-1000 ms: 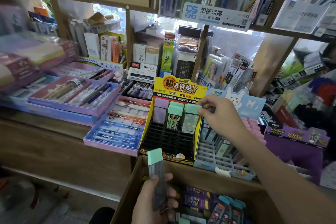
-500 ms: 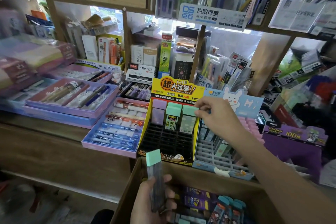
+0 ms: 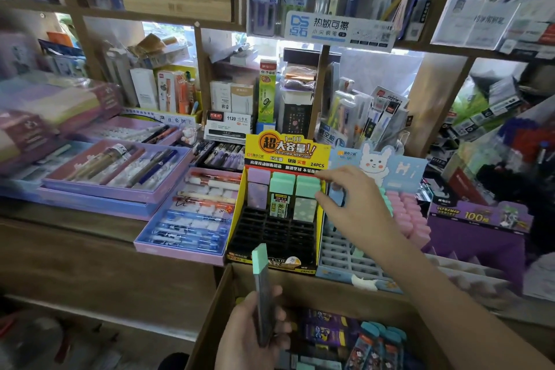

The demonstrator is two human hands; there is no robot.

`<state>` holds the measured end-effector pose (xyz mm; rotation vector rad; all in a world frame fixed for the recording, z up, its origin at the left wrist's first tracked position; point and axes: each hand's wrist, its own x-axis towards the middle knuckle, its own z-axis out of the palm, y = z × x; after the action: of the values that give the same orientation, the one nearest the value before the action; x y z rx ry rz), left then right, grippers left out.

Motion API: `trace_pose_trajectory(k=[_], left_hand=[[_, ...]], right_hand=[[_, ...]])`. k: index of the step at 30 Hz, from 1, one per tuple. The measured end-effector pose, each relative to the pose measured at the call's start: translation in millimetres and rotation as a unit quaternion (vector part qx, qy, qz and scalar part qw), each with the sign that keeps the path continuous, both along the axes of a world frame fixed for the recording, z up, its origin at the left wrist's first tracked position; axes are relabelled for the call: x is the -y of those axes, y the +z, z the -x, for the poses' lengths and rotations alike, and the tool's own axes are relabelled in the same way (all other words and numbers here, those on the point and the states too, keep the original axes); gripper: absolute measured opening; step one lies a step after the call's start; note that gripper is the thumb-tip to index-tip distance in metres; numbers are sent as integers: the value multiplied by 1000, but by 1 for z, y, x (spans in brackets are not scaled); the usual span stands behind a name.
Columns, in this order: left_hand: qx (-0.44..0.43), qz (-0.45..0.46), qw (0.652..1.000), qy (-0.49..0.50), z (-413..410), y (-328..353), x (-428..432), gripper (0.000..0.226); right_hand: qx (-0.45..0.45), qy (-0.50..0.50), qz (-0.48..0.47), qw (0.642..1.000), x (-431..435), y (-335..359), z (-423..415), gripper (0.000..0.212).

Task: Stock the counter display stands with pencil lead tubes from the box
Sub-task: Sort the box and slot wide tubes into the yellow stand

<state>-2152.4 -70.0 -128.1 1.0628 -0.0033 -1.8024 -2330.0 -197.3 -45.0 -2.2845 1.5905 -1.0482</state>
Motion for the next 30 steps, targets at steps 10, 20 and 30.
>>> trace_pose_trajectory(k=[10, 20, 30], left_hand=[[143, 211, 966, 37, 0, 10, 7, 11], [412, 351, 840, -29, -10, 42, 65, 22], [480, 359, 801, 0, 4, 29, 124, 15]], right_hand=[[252, 34, -319, 913, -113, -66, 60, 27], [150, -26, -423, 894, -101, -127, 91, 13], [22, -50, -503, 863, -100, -142, 102, 23]])
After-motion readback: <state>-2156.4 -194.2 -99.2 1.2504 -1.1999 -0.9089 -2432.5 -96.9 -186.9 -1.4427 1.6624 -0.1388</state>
